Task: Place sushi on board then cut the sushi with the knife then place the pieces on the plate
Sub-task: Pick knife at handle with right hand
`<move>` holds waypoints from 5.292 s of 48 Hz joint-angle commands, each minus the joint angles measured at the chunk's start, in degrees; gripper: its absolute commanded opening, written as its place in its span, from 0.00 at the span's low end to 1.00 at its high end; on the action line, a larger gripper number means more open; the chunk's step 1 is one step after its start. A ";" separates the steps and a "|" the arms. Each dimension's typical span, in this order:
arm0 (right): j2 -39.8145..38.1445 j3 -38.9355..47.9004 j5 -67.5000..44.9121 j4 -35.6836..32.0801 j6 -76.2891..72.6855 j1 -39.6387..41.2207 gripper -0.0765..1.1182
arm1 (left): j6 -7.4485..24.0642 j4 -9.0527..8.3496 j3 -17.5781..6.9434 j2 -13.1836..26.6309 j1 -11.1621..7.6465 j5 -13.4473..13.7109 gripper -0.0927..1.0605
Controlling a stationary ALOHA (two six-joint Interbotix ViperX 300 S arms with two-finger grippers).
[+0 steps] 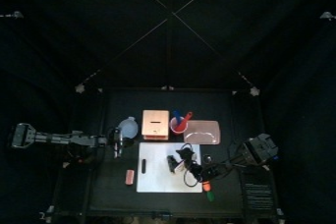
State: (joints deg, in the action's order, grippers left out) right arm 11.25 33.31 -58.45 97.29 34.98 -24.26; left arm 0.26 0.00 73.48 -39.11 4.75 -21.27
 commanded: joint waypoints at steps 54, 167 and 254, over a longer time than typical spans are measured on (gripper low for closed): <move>-12.04 15.03 6.68 -32.34 -1.41 10.99 0.81 | -0.18 3.43 -0.79 0.09 0.09 -0.18 0.08; -37.97 5.54 85.25 -61.88 -1.32 63.28 0.94 | 0.00 12.04 -1.85 0.09 2.55 -0.44 0.08; -4.04 -29.36 133.33 -67.94 -9.84 70.31 0.94 | 0.09 11.95 -0.62 0.09 2.55 -0.26 0.08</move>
State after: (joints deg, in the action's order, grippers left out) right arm 8.09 5.98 74.18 29.09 25.05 46.76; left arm 0.26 12.04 73.48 -39.02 7.29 -21.27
